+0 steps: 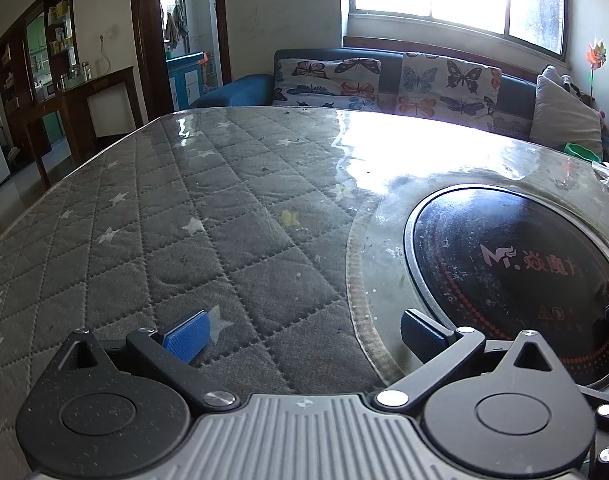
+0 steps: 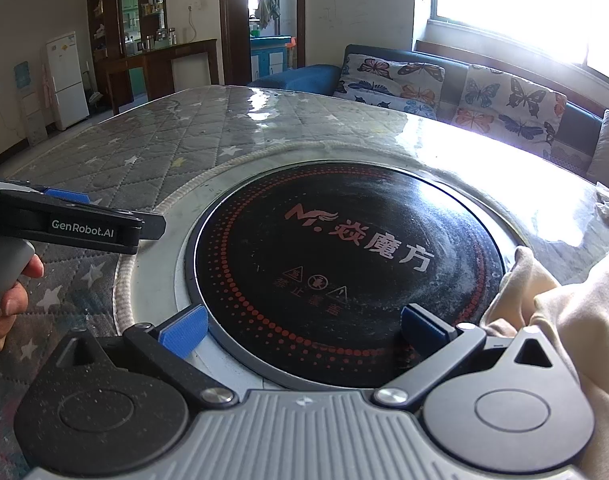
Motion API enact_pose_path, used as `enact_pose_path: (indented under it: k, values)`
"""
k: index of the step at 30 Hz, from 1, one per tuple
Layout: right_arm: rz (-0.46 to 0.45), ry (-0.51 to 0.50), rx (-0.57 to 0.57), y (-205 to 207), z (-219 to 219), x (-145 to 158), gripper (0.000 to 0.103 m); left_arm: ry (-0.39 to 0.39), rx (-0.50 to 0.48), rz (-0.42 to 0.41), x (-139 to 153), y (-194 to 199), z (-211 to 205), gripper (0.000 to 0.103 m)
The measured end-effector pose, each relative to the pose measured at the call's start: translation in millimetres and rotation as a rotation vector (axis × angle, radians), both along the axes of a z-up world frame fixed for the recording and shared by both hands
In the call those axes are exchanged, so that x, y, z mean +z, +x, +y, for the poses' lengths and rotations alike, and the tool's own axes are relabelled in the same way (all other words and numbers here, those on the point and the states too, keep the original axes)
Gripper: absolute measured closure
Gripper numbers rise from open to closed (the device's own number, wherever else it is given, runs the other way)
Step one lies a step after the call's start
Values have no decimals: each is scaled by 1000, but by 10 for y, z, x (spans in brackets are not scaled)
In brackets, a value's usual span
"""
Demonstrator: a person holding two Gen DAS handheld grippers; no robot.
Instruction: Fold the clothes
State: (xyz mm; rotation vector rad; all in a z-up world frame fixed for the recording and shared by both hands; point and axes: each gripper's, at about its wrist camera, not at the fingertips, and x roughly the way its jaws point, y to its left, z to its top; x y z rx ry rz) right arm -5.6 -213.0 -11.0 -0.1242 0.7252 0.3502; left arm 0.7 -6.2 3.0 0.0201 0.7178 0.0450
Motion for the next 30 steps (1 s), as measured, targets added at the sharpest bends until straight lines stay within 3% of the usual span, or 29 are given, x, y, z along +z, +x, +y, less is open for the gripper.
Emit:
enact_pose_path:
  k: [13, 30]
  values:
    - [24, 36, -28, -90, -131, 63, 0, -14, -23, 63, 60, -92, -165, 0]
    - [-76, 1, -66, -566, -416, 417, 0, -21, -119, 86, 284, -248, -668, 0]
